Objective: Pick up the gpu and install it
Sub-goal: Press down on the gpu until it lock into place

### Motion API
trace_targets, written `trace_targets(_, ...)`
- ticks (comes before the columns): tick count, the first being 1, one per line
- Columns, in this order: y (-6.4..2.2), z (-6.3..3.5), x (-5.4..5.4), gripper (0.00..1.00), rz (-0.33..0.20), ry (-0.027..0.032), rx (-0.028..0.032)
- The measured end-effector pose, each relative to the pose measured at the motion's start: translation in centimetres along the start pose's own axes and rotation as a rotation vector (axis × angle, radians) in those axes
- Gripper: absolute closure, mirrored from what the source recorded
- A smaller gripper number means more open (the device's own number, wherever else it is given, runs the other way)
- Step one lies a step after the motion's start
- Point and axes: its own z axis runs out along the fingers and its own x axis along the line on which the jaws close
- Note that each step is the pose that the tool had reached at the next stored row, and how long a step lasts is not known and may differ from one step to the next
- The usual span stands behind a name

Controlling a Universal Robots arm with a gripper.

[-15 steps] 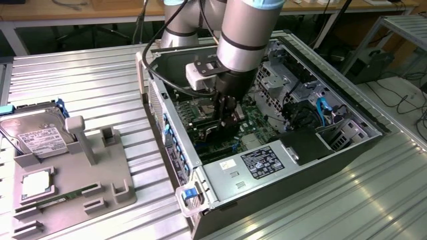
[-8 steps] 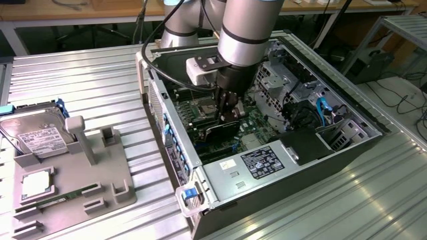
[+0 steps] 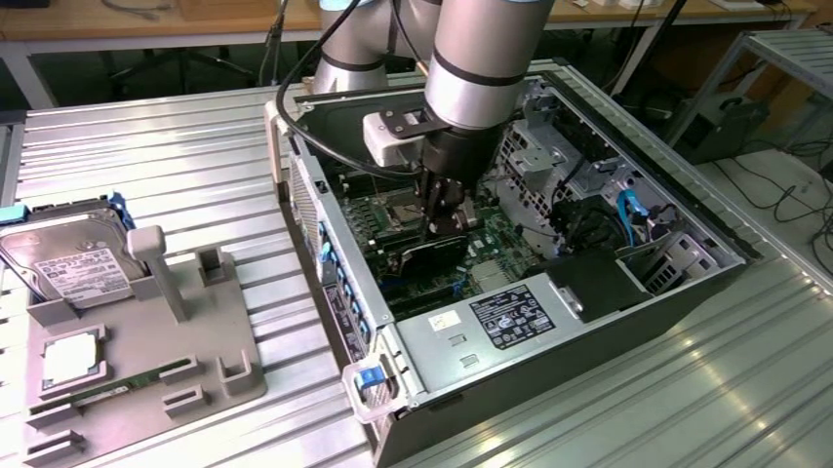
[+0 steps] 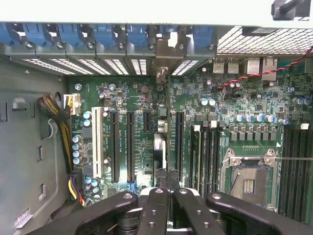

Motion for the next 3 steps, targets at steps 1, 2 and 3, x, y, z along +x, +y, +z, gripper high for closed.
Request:
trace_targets(1, 0.0, 0.0, 0.0, 0.89, 0.0, 0.0, 0.0)
trace_targets(2, 0.0, 0.0, 0.0, 0.89, 0.0, 0.0, 0.0)
trace_targets(3, 0.0, 0.0, 0.0, 0.89, 0.0, 0.0, 0.0)
